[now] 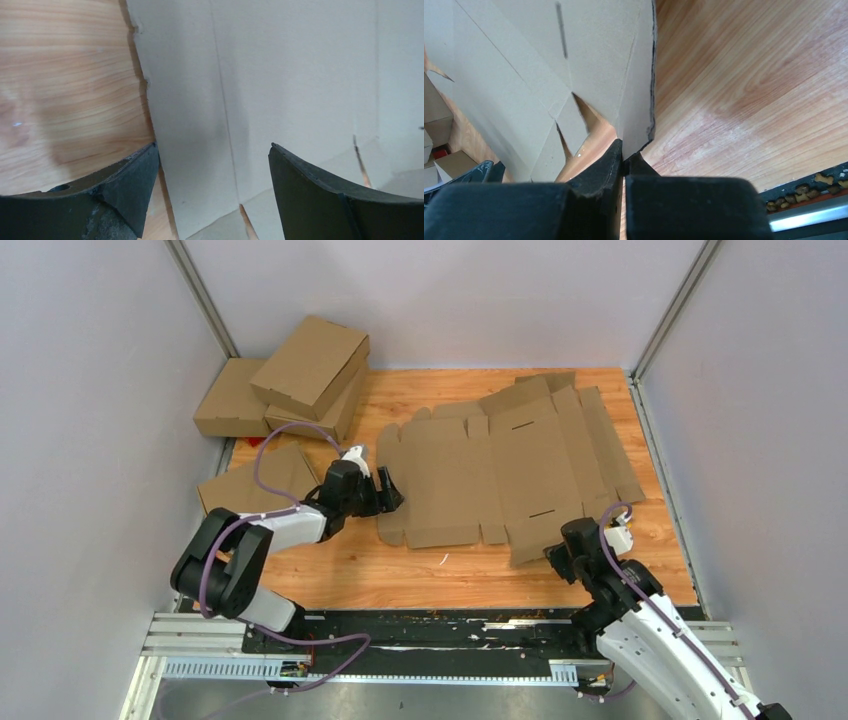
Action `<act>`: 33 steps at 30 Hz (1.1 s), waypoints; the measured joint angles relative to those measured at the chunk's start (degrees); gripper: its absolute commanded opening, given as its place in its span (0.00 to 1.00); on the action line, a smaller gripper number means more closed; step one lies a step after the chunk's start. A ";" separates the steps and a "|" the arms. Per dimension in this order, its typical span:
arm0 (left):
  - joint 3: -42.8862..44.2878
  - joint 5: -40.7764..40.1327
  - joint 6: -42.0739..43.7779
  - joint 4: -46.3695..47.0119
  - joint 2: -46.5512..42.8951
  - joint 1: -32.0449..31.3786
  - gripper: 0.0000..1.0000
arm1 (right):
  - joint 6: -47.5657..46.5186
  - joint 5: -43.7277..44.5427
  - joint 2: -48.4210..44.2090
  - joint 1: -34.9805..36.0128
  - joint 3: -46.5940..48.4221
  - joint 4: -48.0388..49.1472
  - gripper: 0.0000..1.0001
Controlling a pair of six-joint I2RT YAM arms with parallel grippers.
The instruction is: Fold the paper box
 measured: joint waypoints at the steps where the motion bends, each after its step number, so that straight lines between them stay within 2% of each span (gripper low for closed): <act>1: 0.00 1.55 -0.15 1.16 0.59 0.00 0.85 | -0.04 -0.13 0.04 0.00 0.00 0.17 0.01; 7: -1.77 6.47 -0.57 7.30 0.37 0.79 0.78 | -0.46 0.37 -0.52 -0.04 0.00 0.68 0.01; 11: -5.20 7.72 -0.57 10.03 -6.40 0.66 0.69 | -0.98 0.22 -0.66 -0.04 -0.15 1.38 0.01; 16: -6.64 8.72 -0.57 13.81 -11.32 0.57 0.50 | -1.66 -0.48 -0.66 -0.04 -0.70 2.43 0.01; 19: -4.94 8.74 -0.13 11.98 -8.39 0.57 0.46 | -2.19 -0.90 -0.66 -0.04 -0.83 2.93 0.01; 24: -1.29 8.46 0.09 7.37 -1.36 0.57 0.18 | -3.08 -1.68 -0.66 -0.04 -1.29 4.42 0.01; 26: -1.11 8.04 0.42 6.19 -0.50 0.61 0.14 | -3.63 -1.73 -0.66 -0.04 -1.84 5.27 0.04; 27: -0.87 7.61 0.59 5.38 -0.52 0.72 0.13 | -4.07 -1.75 -0.61 -0.07 -2.05 5.64 0.06; 29: 0.33 5.88 1.33 2.80 -0.55 0.79 0.06 | -5.16 -1.92 -0.39 -0.07 -2.32 6.60 0.21; 31: 1.38 4.33 1.90 0.52 -0.57 0.76 0.00 | -6.36 -2.36 0.15 -0.04 -2.32 7.74 0.44; 33: 2.38 3.06 2.54 -1.97 -0.59 0.63 0.00 | -8.22 -3.26 0.94 -0.04 -2.25 8.55 0.66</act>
